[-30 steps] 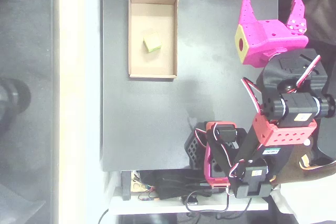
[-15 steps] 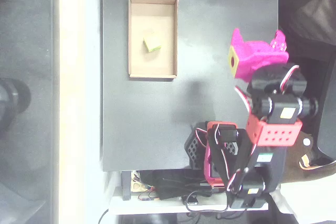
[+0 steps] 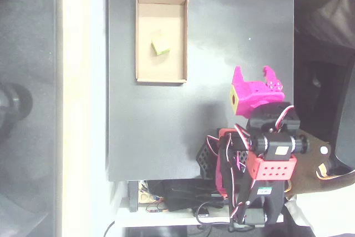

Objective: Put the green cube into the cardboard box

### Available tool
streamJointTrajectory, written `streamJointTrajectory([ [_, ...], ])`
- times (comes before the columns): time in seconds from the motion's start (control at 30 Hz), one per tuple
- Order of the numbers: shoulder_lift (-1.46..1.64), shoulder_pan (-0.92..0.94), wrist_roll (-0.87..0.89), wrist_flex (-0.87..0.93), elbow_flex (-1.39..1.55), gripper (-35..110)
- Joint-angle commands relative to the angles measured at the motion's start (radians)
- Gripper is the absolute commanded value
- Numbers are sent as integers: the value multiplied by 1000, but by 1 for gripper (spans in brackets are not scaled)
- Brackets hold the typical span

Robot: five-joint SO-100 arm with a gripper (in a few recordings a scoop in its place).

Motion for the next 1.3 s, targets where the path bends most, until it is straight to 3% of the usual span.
streamJointTrajectory([
  [0.0,127,-20,5,-41,91,14],
  [0.33,454,-18,5,-127,465,7],
  [1.27,457,-9,8,-114,773,2],
])
